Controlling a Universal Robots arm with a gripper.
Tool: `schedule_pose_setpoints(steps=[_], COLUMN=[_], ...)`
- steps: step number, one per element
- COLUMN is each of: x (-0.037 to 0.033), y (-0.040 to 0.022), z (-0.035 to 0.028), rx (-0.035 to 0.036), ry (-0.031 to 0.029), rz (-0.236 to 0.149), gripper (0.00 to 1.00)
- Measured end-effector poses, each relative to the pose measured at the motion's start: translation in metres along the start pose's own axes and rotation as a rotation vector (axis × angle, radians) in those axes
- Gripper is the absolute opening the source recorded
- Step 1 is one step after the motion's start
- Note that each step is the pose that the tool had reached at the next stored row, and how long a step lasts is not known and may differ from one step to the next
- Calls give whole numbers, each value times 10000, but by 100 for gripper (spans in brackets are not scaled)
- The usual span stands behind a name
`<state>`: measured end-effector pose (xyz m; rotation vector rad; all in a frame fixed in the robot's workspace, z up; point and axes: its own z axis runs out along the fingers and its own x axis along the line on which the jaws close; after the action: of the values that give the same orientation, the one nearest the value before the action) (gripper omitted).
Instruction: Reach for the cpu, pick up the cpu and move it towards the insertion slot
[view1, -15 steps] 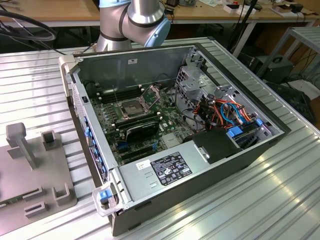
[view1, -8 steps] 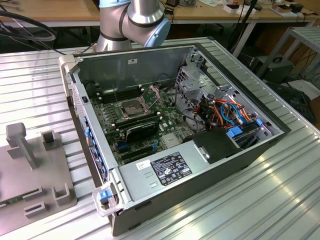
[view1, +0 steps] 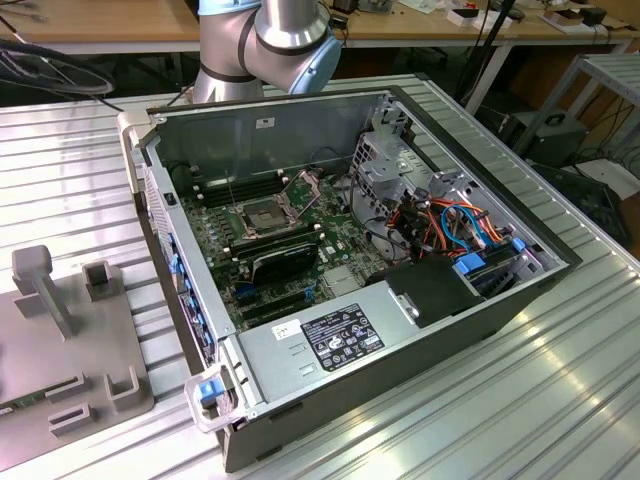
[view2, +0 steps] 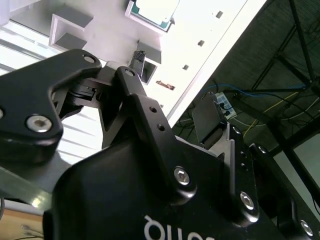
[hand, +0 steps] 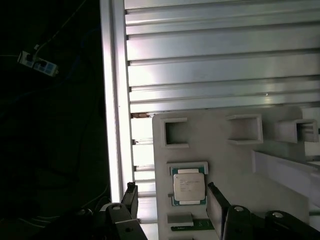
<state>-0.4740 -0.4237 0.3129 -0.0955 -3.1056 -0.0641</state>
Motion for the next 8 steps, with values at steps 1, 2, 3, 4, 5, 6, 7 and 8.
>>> schedule_pose_setpoints(steps=[1,2,3,4,5,6,7,8], x=[-1,-1,-2,-2,-3,-4,-4,-4], y=[-1,-1,-2,-3,-3,-4,-4,-5], z=[16,28,55,67,79,96,108,120], rx=[0,1,1,1,1,1,2,2], ry=[4,8,17,21,25,29,34,37], rz=[0,0,0,1,1,1,1,1], gripper=[66,66,66,66,66,66,66,66])
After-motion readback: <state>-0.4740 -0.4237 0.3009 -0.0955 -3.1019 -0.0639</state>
